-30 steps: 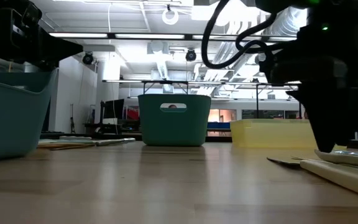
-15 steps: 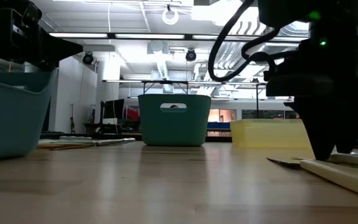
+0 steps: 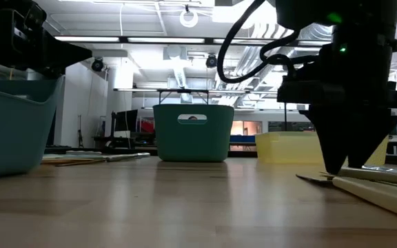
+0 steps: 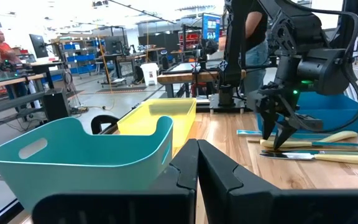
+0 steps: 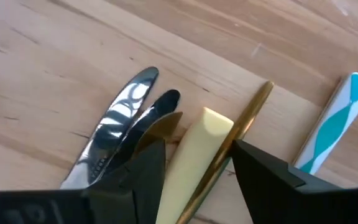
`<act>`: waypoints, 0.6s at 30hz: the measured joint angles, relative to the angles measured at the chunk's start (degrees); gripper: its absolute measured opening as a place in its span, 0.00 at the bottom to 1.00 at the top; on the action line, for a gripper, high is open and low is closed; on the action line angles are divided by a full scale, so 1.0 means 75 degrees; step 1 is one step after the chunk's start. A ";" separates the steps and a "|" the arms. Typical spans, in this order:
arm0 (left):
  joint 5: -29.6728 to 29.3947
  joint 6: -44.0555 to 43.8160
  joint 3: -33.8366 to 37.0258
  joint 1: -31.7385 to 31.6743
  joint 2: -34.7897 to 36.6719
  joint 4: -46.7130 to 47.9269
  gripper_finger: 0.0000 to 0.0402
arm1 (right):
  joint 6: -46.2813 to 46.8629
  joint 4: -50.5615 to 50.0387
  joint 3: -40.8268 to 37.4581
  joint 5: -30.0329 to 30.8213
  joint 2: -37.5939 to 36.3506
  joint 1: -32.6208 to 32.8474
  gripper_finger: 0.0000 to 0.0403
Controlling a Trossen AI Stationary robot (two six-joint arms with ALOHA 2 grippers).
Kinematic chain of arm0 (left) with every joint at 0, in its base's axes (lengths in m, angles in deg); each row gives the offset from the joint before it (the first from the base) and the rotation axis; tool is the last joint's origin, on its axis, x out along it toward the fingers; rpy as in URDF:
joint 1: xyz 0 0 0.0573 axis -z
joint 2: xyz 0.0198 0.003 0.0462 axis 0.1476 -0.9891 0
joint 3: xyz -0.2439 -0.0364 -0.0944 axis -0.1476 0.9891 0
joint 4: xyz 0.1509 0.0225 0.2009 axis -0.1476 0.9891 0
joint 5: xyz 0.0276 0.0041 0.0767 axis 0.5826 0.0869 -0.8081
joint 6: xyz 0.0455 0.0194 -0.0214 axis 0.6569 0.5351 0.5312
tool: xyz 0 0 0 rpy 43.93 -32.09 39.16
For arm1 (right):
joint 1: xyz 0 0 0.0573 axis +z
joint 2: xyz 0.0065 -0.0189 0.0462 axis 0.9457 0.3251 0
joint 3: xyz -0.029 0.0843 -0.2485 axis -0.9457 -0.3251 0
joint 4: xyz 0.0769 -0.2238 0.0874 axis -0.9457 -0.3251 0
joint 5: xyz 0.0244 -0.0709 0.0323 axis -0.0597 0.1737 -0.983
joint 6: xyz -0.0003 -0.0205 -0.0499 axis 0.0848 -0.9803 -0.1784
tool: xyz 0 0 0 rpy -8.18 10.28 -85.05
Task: Sort silverware by color (type)
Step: Put the yellow knife into the green bin
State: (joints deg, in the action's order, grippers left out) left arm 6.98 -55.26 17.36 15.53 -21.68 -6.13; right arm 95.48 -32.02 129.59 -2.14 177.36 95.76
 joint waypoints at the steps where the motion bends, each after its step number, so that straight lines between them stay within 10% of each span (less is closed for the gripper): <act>1: 0.0000 0.0000 -0.0002 0.0000 0.0001 0.0000 0.00 | -0.0045 0.0004 0.0000 0.0000 0.0003 -0.0003 0.45; 18: 0.0000 0.0000 -0.0002 -0.0001 -0.0001 0.0000 0.00 | -0.0156 -0.0126 0.0055 0.0038 0.0015 0.0000 0.43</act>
State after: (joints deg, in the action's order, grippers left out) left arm 6.98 -55.26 17.35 15.53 -21.69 -6.13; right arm 94.31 -32.96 130.00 -1.85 177.47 95.76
